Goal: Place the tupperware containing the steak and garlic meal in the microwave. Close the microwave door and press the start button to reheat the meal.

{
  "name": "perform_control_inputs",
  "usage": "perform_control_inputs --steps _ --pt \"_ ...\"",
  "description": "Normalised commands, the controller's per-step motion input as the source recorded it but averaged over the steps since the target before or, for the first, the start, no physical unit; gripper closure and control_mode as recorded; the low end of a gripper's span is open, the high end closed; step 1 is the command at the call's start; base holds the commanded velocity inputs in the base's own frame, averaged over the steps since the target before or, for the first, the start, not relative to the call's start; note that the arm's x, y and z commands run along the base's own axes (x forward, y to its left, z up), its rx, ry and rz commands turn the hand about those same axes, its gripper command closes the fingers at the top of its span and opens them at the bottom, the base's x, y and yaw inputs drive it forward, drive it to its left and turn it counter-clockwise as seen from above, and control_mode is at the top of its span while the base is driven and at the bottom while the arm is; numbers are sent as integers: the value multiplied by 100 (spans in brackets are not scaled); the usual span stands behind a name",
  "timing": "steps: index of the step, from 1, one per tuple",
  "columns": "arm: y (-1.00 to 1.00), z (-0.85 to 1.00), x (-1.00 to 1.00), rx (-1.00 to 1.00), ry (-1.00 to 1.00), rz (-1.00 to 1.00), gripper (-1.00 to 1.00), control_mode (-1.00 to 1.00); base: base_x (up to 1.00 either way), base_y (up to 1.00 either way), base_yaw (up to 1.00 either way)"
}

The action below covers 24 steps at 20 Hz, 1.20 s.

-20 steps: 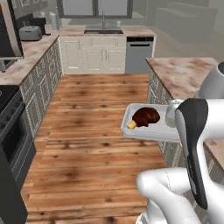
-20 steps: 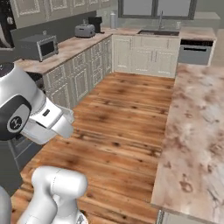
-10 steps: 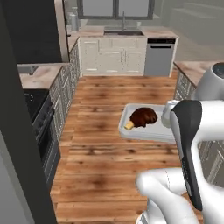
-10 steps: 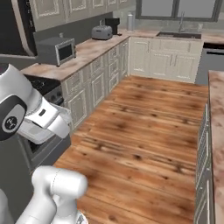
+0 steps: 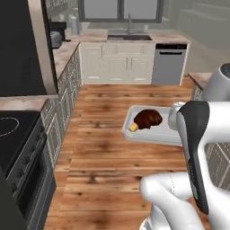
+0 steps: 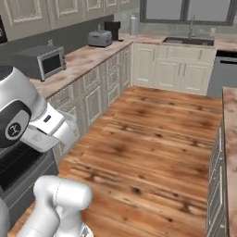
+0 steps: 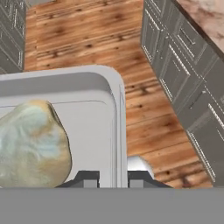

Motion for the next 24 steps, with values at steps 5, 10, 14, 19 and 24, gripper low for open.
perform_control_inputs --steps 5,10,14,19,24 --pt "0 0 0 0 0 0 100 100 93 0 36" --pt "0 0 0 0 0 0 100 100 76 0 68" --pt "0 0 0 0 0 0 100 100 75 0 72" --pt "0 0 0 0 0 0 100 100 77 -1 73" --pt "0 0 0 0 0 0 100 100 76 -8 70"
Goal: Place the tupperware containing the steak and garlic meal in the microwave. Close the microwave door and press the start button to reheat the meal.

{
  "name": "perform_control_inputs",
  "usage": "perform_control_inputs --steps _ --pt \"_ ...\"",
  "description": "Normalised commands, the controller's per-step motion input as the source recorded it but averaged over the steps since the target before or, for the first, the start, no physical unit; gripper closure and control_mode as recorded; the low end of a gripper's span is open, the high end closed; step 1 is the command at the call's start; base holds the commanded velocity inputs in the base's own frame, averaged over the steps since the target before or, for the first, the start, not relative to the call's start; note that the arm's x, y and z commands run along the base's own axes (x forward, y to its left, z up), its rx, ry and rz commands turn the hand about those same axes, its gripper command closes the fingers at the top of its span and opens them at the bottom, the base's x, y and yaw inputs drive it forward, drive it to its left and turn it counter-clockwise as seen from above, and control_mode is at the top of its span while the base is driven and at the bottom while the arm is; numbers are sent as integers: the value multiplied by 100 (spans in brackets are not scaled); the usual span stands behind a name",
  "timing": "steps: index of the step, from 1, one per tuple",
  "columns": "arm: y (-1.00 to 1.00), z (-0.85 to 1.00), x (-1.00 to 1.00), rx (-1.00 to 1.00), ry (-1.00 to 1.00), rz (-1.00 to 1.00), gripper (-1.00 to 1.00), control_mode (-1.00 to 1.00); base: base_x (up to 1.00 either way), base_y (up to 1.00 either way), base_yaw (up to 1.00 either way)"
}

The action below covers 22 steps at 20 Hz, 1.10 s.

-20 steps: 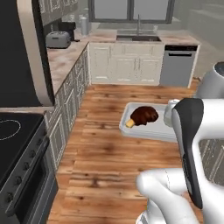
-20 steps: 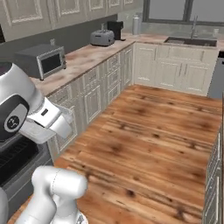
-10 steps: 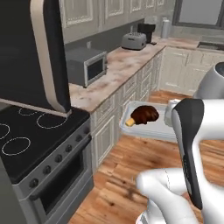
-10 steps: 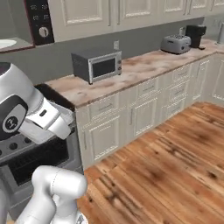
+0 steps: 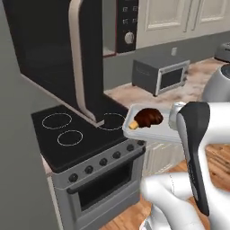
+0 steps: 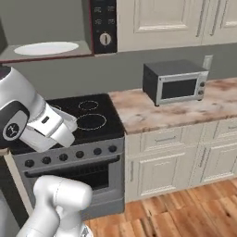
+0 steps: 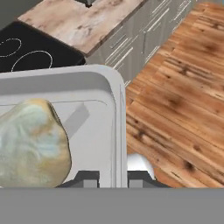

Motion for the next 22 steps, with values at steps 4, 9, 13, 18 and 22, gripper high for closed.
perform_control_inputs --steps 4,9,13,18,22 --pt "0 0 0 0 0 0 100 100 61 -36 62" --pt "0 0 0 0 0 0 100 100 43 -54 50" --pt "0 0 0 0 0 0 100 100 47 -31 49" --pt "0 0 0 0 0 0 100 100 58 -14 50" --pt "0 0 0 0 0 0 100 100 43 -48 35"
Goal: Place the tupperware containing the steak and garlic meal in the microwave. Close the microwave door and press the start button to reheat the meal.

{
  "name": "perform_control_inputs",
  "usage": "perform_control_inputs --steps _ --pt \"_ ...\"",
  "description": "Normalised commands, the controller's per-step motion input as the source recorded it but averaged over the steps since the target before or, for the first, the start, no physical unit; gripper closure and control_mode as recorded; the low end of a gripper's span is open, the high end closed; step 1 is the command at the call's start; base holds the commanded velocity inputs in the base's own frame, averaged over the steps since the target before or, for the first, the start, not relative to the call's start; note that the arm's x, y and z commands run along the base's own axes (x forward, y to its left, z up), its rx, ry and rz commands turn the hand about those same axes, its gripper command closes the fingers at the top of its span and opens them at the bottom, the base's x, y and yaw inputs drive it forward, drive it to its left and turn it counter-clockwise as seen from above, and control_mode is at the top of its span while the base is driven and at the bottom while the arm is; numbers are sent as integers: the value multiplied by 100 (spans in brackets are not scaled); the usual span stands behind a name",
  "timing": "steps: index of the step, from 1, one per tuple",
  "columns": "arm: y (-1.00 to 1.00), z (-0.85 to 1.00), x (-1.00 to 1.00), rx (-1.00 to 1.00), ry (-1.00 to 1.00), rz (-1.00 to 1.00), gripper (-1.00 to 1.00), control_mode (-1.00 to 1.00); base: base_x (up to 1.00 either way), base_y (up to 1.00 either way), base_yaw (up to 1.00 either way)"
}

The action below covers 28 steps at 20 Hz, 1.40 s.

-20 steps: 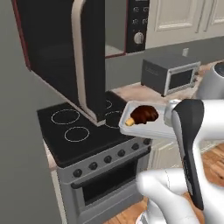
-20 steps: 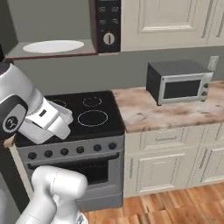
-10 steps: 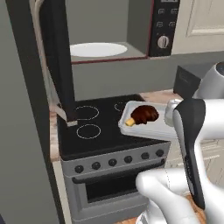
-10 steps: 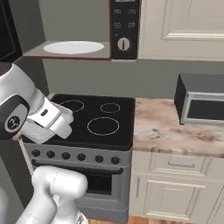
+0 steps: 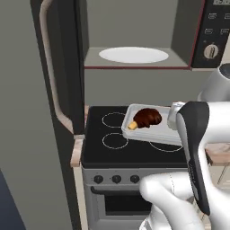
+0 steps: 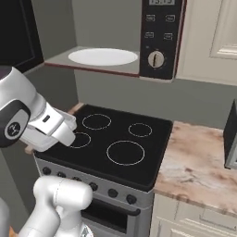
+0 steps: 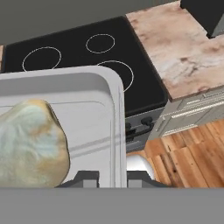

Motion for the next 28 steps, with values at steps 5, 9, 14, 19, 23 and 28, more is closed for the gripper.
perform_control_inputs --steps 5,9,14,19,23,28 --pt "0 0 0 0 0 0 100 100 27 -50 30" --pt "0 0 0 0 0 0 100 100 16 -20 20" --pt "0 0 0 0 0 0 100 100 7 0 9" --pt "0 0 9 0 0 0 100 -100 2 0 1" --pt "3 13 3 0 -5 0 100 -100 0 0 0" --pt "0 44 0 0 -8 0 100 -100 0 0 0"
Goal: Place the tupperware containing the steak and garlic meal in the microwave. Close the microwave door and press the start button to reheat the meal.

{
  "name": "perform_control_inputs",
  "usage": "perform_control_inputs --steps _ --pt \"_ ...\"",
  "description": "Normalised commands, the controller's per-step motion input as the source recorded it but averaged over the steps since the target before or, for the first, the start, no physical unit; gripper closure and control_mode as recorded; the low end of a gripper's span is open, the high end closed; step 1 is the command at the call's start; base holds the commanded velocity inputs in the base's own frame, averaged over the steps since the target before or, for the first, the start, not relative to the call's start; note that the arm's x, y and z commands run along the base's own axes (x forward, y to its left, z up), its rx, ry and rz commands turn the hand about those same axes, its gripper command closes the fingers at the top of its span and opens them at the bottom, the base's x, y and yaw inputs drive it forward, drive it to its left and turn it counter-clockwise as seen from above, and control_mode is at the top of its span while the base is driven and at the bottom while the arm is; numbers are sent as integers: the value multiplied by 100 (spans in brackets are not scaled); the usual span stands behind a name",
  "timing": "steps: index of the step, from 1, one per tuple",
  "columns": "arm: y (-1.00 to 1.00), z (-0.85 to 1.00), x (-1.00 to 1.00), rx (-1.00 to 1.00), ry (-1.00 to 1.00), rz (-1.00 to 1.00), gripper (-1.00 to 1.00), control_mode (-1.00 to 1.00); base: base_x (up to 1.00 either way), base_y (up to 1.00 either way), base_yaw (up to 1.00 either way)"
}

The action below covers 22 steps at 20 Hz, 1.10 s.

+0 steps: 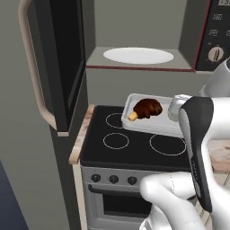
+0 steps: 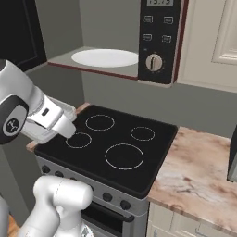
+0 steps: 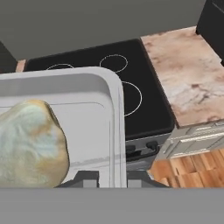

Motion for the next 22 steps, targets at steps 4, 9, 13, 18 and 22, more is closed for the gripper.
perform_control_inputs --steps 4,9,13,18,22 --pt "0 60 0 0 -6 0 100 -100 0 0 0" --pt "0 64 2 0 -5 -1 100 -100 0 0 0" --pt "0 26 22 0 -5 -11 100 -100 0 0 0" --pt "0 21 22 0 -24 -12 100 -100 0 0 0" --pt "0 9 30 0 -30 -7 100 -100 0 0 0"
